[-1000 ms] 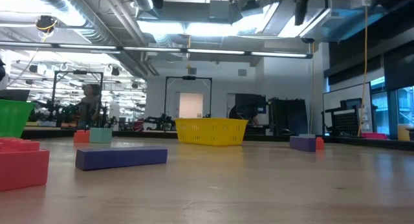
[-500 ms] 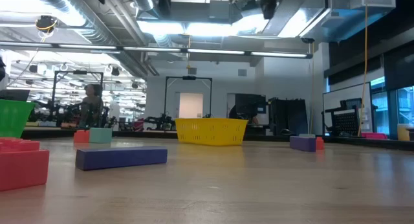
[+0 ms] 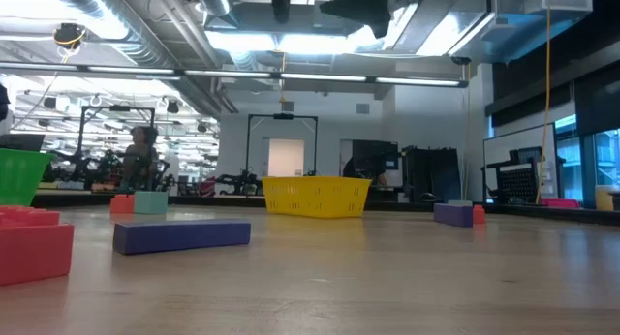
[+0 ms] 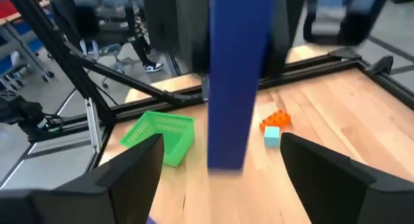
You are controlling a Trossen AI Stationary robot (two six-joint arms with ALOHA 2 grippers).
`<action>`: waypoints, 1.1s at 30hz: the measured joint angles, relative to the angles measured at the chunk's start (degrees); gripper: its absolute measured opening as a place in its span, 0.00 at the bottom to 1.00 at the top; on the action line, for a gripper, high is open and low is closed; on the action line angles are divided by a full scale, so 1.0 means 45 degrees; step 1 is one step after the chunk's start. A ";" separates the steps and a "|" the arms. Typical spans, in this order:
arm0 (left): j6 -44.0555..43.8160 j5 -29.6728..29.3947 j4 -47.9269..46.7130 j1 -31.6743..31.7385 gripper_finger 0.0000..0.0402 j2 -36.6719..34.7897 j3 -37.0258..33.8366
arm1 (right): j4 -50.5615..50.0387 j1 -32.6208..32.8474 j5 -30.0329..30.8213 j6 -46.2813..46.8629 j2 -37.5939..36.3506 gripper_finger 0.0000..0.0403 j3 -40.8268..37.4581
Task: Sort & place blocks by color
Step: Put the top left violet block into the yellow bin
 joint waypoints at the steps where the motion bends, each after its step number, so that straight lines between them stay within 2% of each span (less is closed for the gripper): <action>1: 0.0000 0.0000 -0.0067 -0.0007 0.12 0.0014 -0.0005 | 0.0074 0.0000 0.0000 -0.0003 -0.0047 0.75 0.0000; 5: 0.0216 -0.0393 -0.0019 -0.0034 0.12 -0.0025 0.0000 | 0.0639 0.0000 0.0000 0.0091 -0.0171 0.68 0.0010; 9: 0.0345 -0.0539 -0.0073 -0.0039 0.12 -0.0015 0.0000 | 0.0496 -0.0005 0.0005 0.0428 -0.0158 0.57 0.0005; 19: 0.0348 -0.0405 -0.0196 -0.0049 0.13 -0.0020 0.0000 | 0.0512 0.0000 0.0124 0.0548 -0.0128 0.15 -0.0002; 27: 0.0236 -0.0500 -0.0239 -0.0033 0.24 -0.0024 0.0000 | 0.0512 0.0005 0.0031 0.0610 -0.0128 0.15 -0.0005; 33: -0.0161 -0.0257 -0.1770 0.0349 0.36 -0.0902 -0.0004 | -0.0451 0.0000 0.0044 0.0205 -0.0568 0.15 -0.0005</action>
